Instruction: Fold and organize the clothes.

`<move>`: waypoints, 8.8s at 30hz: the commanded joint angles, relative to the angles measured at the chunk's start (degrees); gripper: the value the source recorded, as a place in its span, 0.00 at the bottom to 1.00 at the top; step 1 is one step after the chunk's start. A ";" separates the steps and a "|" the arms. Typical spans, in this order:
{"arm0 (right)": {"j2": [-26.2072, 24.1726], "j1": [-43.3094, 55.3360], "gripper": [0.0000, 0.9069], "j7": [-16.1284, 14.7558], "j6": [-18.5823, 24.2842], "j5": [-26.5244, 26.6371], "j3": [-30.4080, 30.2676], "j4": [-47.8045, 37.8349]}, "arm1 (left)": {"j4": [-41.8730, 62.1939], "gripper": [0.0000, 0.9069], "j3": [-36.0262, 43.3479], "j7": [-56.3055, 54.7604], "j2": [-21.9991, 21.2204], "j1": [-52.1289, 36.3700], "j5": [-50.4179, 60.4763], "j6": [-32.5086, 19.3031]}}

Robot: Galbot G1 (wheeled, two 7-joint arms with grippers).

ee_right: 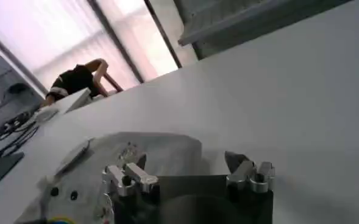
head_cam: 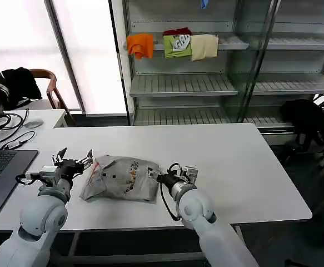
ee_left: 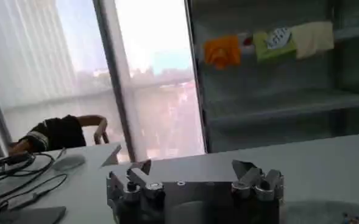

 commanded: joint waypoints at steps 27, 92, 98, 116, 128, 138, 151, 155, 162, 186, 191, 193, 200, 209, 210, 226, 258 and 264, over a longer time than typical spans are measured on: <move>-2.36 0.98 0.00 -0.75 -0.04 -2.00 -3.81 -1.11 | 0.44 1.00 -0.32 -0.28 -0.69 1.32 -0.24 -0.02; -3.64 2.38 1.00 -8.16 3.34 -19.51 8.11 -7.96 | 1.10 1.00 2.97 0.00 -4.84 1.60 2.00 -0.05; -2.88 2.68 1.00 -6.92 2.70 -17.78 8.43 -9.41 | 1.65 1.00 3.53 0.28 -5.14 1.52 2.12 -0.05; -5.47 0.49 1.00 -8.31 3.35 -18.19 9.34 -5.98 | 2.07 1.00 4.20 0.47 -5.47 1.89 2.69 -0.05; -9.89 -4.40 1.00 -3.70 0.15 -11.92 8.18 7.35 | 0.85 1.00 4.12 0.36 -6.01 2.94 2.99 -0.06; -11.42 -8.54 1.00 -2.25 0.16 -10.14 7.98 8.56 | 0.58 1.00 4.28 0.36 -6.01 3.10 2.98 -0.06; -11.66 -10.07 1.00 -4.35 0.36 -16.38 8.56 8.28 | 0.96 1.00 4.48 0.56 -6.25 3.20 2.81 -0.09; -12.81 -10.99 1.00 -7.12 2.33 -21.87 7.02 7.62 | 0.75 1.00 4.38 0.63 -6.44 3.31 2.78 -0.09; -13.41 -10.99 1.00 -5.06 0.24 -17.30 7.16 8.58 | 0.05 1.00 3.92 0.57 -5.90 3.57 2.61 -0.07; -12.28 -6.22 1.00 -8.03 4.33 -40.27 17.85 11.31 | -5.08 1.00 1.15 0.42 -13.86 6.03 5.72 -2.42; -13.76 -8.76 1.00 -7.88 6.07 -39.85 20.26 10.82 | -5.12 1.00 2.19 0.51 -14.64 6.43 6.66 -2.57; -14.08 -9.27 1.00 -7.70 6.46 -40.01 20.74 10.91 | -5.03 1.00 2.36 0.48 -14.78 6.33 6.79 -2.56; -13.81 -10.93 1.00 -7.73 7.93 -42.64 22.46 11.43 | -5.45 1.00 2.54 0.47 -15.30 6.94 7.01 -2.66; -13.81 -12.33 1.00 -7.56 9.16 -42.55 23.28 12.37 | -5.00 1.00 2.79 0.45 -14.64 6.53 6.99 -2.66; -14.02 -12.52 1.00 -7.81 8.67 -42.67 23.33 12.52 | -4.99 1.00 2.87 0.44 -14.66 6.57 6.99 -2.66; -13.96 -12.32 1.00 -7.61 8.79 -42.01 22.78 12.65 | -5.19 1.00 2.70 0.42 -14.53 6.82 6.97 -2.62; -14.23 -11.45 1.00 -7.90 8.26 -41.54 22.57 12.03 | -4.63 1.00 2.68 0.41 -14.30 6.40 6.90 -2.61; -14.18 -11.16 1.00 -8.28 5.73 -39.57 22.16 14.17 | -4.97 1.00 2.50 0.25 -14.21 6.26 7.12 -1.75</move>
